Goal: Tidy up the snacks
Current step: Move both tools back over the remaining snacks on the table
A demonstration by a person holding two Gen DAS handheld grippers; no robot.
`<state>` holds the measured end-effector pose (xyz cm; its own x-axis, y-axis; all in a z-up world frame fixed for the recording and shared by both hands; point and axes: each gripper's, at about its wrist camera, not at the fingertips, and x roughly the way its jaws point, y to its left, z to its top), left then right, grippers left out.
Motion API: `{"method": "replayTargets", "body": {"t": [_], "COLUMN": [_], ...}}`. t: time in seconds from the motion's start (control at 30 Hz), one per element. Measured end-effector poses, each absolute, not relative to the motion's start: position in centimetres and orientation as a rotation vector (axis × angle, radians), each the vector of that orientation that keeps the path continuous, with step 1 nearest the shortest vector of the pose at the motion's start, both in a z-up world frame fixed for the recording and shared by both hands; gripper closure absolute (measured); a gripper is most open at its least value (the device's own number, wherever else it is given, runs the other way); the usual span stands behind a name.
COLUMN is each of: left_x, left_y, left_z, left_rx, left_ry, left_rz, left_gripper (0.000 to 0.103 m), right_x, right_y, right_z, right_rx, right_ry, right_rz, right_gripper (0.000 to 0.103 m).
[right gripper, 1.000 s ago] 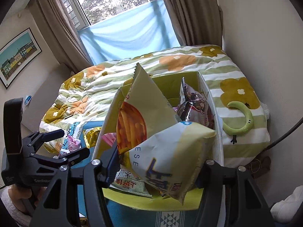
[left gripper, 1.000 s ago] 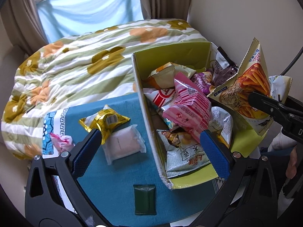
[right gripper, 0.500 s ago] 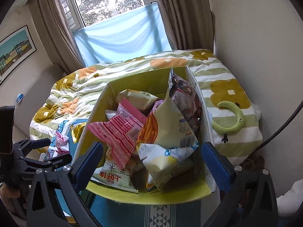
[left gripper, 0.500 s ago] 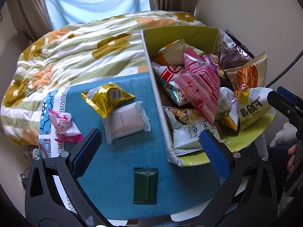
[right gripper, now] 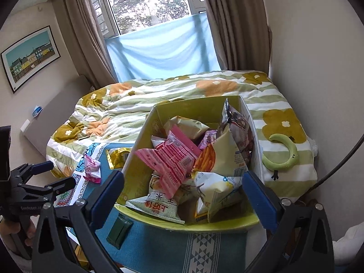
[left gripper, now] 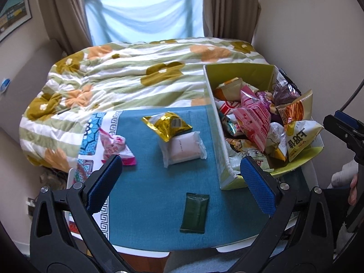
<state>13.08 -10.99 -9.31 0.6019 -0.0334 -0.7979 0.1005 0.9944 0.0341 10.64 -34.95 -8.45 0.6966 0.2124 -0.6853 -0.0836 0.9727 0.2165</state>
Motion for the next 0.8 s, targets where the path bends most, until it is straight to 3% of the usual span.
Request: {"method": "replayTargets", "body": {"t": [0.4, 0.8], "left_x": [11.3, 16.4], "left_y": [-2.5, 6.5], "left_z": [-8.4, -10.3], "left_rx": [0.010, 0.050], "left_ry": [0.902, 0.966], "left_rz": [0.022, -0.102], "left_gripper": [0.001, 0.001], "right_x": [11.2, 13.1], "right_y": [-29.1, -19.5], "right_z": [-6.7, -6.9], "right_rx": [0.150, 0.138], "right_ry": [0.738, 0.747], "right_rz": [0.261, 0.173], "right_gripper": [0.000, 0.000]}}
